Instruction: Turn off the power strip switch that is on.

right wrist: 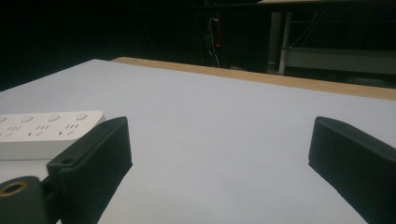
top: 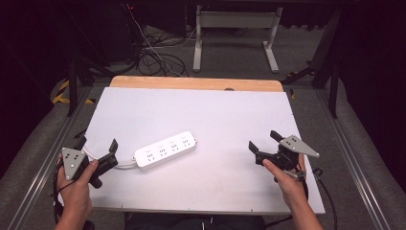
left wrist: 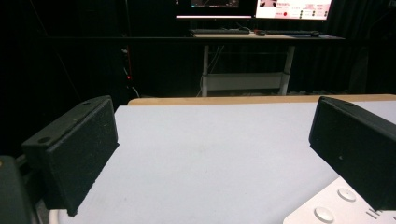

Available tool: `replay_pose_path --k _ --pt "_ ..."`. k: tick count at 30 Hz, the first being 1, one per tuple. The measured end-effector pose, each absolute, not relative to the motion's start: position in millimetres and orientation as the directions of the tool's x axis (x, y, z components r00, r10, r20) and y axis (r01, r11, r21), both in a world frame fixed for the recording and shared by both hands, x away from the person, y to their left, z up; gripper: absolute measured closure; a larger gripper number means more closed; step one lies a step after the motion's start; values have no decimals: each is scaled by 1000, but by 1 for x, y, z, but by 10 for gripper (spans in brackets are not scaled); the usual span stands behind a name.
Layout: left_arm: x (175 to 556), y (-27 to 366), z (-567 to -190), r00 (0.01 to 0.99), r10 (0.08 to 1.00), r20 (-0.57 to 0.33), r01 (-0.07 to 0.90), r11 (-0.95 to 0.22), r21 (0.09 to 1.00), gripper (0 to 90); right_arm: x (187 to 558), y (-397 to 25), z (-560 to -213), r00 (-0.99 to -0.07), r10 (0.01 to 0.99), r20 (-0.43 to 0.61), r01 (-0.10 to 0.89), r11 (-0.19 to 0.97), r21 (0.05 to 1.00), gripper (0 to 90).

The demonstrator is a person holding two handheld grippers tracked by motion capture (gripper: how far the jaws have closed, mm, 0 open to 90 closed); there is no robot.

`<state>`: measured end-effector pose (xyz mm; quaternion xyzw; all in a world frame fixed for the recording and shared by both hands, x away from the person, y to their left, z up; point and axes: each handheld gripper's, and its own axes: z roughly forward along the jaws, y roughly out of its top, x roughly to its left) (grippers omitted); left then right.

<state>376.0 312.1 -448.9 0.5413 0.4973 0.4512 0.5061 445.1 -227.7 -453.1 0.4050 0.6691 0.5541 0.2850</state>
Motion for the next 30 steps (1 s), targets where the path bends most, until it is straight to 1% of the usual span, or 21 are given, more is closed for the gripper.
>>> replay_pose_path --k 11,14,16,17,20,26,27,28,29,30 --pt "377 312 -449 102 995 -15 80 7 997 18 445 -227 -453 -513 856 66 226 60 972 65" --pt "380 309 -450 96 995 7 54 -12 998 12 444 -228 -454 -512 856 68 229 60 972 65" --pt "382 306 -449 82 997 8 24 -10 1000 29 444 -228 -454 -512 857 66 230 62 971 65" --pt "384 304 -449 81 997 -4 23 2 1000 31 443 -229 -454 -510 858 66 229 62 971 65" --pt "388 299 -447 89 996 -5 18 3 1000 34 441 -231 -454 -505 861 65 231 62 971 65" --pt "391 294 -448 114 993 20 -1 -20 1000 58 438 -236 -454 -492 869 61 226 59 972 71" --pt "391 294 -447 118 993 21 4 -21 1000 73 438 -236 -454 -491 869 59 225 60 973 72" --pt "391 294 -447 126 992 24 10 -25 1000 108 438 -237 -454 -490 869 59 225 61 972 74" --pt "391 293 -447 136 991 16 21 -19 1000 108 438 -237 -454 -490 869 59 225 61 972 74" --pt "391 293 -446 150 989 11 34 -16 999 315 437 -237 -454 -491 869 60 227 61 972 79"
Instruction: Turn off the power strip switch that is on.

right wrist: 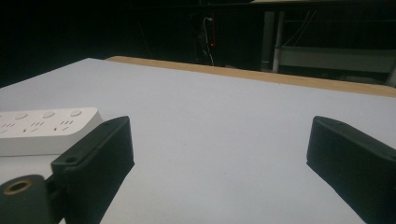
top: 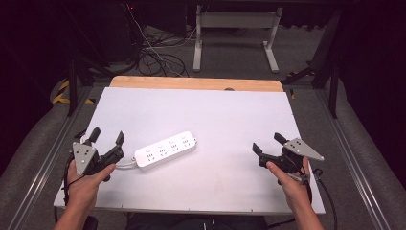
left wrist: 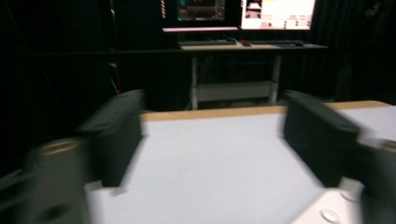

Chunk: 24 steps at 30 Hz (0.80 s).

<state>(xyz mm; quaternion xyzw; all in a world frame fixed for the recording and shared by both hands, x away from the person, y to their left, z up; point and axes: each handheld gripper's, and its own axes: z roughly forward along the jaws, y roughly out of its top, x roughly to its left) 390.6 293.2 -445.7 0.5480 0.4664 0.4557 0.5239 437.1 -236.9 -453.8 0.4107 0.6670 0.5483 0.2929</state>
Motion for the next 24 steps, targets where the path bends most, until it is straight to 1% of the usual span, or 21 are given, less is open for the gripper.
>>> replay_pose_path --k 1,2,3,4,5,6,8,9,11,13,16,18,19,21,24 --pt "390 293 -444 165 986 -5 55 -4 998 315 437 -237 -454 -491 869 60 227 61 972 79" --pt "390 293 -442 202 979 -30 86 13 996 480 437 -237 -454 -490 869 59 225 61 973 81" --pt "390 293 -440 242 969 -56 119 28 992 515 436 -237 -453 -490 870 59 225 61 972 81" --pt "391 294 -437 332 938 -101 189 38 981 552 436 -237 -453 -490 870 61 225 58 973 82" --pt "392 294 -436 357 928 -101 220 22 975 578 436 -238 -453 -490 870 62 224 57 973 83" --pt "392 294 -436 357 928 -101 220 22 975 601 436 -238 -453 -490 869 63 224 56 973 86" --pt "392 293 -436 384 918 -96 254 -6 967 669 436 -238 -453 -490 869 65 224 53 973 91" --pt "392 293 -436 384 918 -96 254 -6 967 708 437 -239 -453 -490 869 68 224 51 973 92" --pt "391 294 -434 393 912 -118 267 10 964 792 436 -239 -453 -489 870 69 224 49 973 94" --pt "390 295 -432 400 905 -145 288 26 957 849 437 -239 -453 -489 869 70 224 47 973 95" --pt "388 296 -431 402 906 -134 290 13 957 899 436 -239 -453 -489 869 70 225 48 973 94" --pt "389 297 -432 416 905 -90 276 -32 961 900 436 -239 -453 -489 870 69 224 48 973 96" --pt "389 297 -432 416 905 -90 276 -32 961 900 436 -239 -453 -487 871 69 224 48 973 97" --pt "390 296 -433 429 903 -32 267 -93 959 900 435 -239 -453 -485 872 70 225 47 973 96" --pt "392 294 -433 431 903 -7 253 -113 961 900 435 -240 -453 -484 872 71 227 47 973 97"
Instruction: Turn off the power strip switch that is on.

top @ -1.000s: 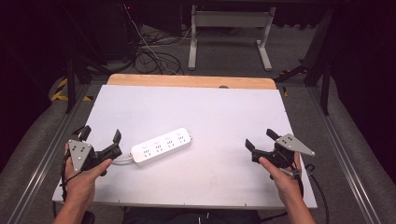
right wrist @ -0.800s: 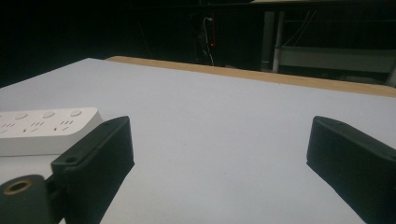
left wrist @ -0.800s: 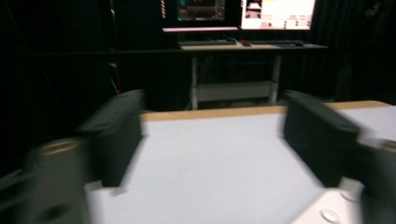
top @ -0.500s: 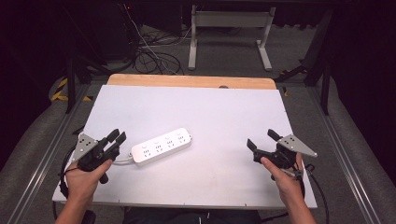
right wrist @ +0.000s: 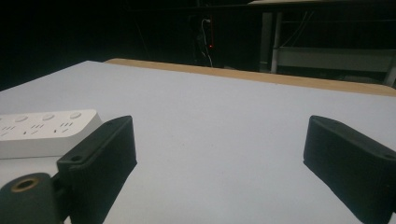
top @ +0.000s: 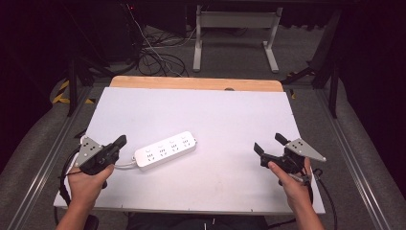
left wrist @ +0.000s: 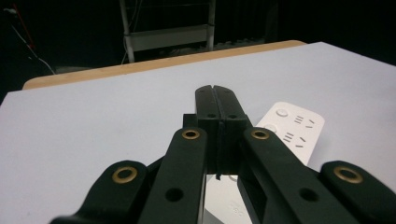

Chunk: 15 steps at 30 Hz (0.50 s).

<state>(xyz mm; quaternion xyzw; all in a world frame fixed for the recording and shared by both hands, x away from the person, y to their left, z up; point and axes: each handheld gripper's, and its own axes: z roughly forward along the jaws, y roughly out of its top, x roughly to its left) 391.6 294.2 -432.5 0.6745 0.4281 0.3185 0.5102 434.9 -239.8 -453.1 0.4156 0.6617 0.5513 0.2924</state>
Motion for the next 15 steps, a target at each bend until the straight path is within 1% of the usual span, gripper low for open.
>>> replay_pose_path --k 2,9,15 --pt "395 292 -434 434 901 13 248 -134 959 900 435 -240 -453 -483 873 71 228 48 972 97" --pt "413 282 -436 454 890 44 243 -171 955 900 432 -241 -454 -479 875 68 231 50 972 108" --pt "421 269 -438 504 861 70 252 -224 941 900 429 -242 -455 -476 877 62 233 58 971 107"
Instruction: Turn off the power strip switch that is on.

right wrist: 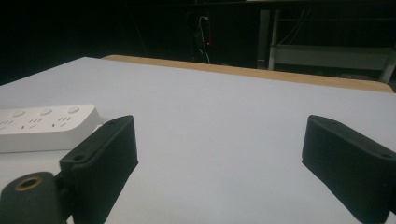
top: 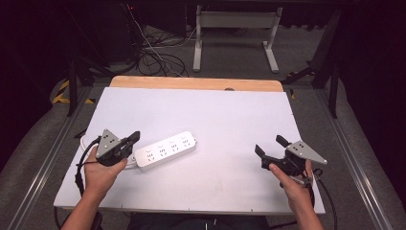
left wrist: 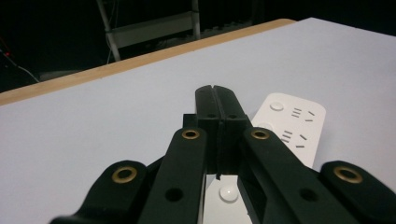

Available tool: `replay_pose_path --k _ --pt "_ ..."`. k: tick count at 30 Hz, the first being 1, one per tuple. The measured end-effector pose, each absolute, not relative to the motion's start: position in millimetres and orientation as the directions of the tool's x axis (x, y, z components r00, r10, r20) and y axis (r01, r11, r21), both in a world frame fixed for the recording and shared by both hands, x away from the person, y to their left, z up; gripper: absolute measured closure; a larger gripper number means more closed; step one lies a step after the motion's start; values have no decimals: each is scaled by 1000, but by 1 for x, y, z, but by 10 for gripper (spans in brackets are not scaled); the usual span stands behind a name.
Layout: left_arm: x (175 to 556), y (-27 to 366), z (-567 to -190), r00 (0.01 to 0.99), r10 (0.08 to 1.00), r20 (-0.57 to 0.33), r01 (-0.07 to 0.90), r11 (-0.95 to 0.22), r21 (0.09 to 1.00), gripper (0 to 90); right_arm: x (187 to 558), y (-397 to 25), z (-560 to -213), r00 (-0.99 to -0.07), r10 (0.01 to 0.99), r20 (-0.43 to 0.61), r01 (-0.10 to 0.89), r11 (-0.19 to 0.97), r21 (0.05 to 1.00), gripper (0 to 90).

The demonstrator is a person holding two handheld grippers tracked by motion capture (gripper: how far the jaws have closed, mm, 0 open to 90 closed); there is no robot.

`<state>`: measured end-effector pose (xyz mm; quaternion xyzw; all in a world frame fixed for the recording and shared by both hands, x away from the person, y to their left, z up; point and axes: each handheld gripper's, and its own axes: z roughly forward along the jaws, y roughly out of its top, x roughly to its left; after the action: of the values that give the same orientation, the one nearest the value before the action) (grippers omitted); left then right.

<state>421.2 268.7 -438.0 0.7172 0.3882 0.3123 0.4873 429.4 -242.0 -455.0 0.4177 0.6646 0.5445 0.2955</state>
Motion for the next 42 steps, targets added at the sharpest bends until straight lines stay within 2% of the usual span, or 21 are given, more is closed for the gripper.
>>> replay_pose_path --k 9,13,20,42 --pt "432 260 -443 540 837 87 308 -293 905 900 426 -241 -457 -477 878 41 236 83 968 107" --pt "436 257 -445 549 834 56 367 -301 880 900 424 -242 -457 -470 881 43 239 80 968 106" --pt "440 256 -448 567 823 35 416 -323 850 900 423 -244 -457 -464 885 45 242 78 967 107" --pt "449 254 -457 581 813 35 490 -384 782 900 420 -245 -458 -465 884 42 250 85 965 108"
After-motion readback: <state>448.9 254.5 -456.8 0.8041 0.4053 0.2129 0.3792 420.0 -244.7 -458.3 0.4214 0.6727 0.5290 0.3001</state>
